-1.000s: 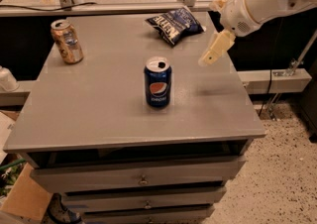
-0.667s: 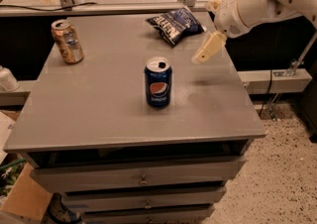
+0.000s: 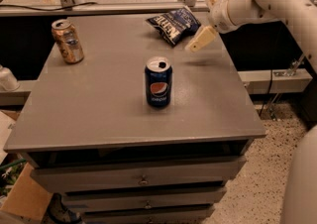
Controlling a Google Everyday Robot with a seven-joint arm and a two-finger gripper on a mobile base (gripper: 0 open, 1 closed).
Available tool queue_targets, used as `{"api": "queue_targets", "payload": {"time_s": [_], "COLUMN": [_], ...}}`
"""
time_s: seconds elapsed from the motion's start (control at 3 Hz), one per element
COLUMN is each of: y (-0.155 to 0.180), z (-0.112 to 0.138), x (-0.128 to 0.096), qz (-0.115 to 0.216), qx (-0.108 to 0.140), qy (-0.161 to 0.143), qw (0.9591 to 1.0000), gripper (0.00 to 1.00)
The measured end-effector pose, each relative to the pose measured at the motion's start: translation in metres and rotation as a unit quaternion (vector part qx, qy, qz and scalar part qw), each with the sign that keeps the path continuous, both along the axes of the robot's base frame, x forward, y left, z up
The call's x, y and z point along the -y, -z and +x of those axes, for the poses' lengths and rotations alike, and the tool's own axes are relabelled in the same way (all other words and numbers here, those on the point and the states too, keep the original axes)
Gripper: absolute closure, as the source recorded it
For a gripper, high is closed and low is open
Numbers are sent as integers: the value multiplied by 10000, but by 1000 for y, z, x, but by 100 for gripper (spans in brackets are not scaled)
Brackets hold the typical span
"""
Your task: Move blue chip bag near orange can
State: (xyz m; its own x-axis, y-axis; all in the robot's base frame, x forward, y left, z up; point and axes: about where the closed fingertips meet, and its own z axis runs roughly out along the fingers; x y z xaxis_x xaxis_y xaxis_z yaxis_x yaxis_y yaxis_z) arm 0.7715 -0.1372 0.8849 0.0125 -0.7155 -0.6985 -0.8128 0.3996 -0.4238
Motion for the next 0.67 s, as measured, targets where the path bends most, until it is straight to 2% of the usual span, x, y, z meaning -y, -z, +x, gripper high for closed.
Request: {"api": "queue_targets", "payload": {"time_s": [0.33,0.67], "y": [6,16], "z": [30,52], "x": [-11,-33], "qz": [190,407], "qx": [-123,-290], "qy": [299,513], "qw": [9993,9974], "gripper": [0,0]}}
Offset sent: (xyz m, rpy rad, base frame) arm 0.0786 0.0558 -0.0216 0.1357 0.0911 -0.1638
